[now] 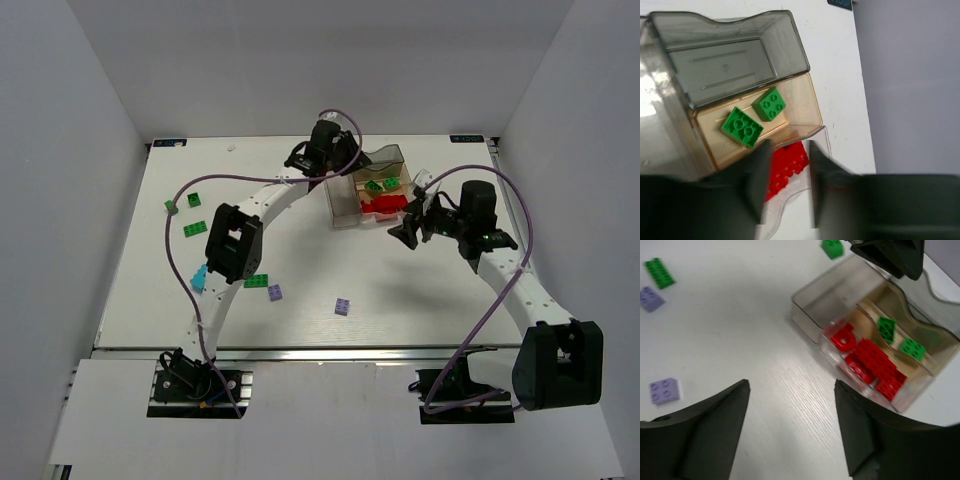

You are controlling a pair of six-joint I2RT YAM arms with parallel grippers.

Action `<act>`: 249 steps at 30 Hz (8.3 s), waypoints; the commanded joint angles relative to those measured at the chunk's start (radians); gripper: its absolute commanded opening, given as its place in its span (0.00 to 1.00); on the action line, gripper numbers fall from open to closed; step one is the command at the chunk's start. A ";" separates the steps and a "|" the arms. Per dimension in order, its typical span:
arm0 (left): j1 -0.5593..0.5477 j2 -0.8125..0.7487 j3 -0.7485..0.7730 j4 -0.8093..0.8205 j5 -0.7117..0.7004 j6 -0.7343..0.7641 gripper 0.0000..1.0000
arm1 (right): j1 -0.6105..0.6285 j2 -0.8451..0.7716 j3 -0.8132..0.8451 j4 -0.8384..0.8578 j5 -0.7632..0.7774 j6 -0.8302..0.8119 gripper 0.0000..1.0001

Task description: Sort the legos into containers by color

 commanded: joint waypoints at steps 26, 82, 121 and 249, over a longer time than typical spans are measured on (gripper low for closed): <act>0.148 -1.793 -1.279 -0.747 -0.654 -0.107 0.78 | 0.740 0.800 0.695 -0.064 0.080 0.087 0.81; 0.129 -1.779 -1.397 -0.646 -0.585 -0.015 0.80 | 0.610 0.838 0.948 -0.177 0.340 -0.019 0.00; 0.160 -1.215 -1.294 -0.344 -0.540 -0.021 0.90 | 0.082 1.034 1.150 -0.552 0.228 -0.769 0.54; 0.244 -1.389 -1.294 -0.232 -0.361 0.192 0.25 | 0.312 1.041 1.190 0.232 0.177 0.165 0.07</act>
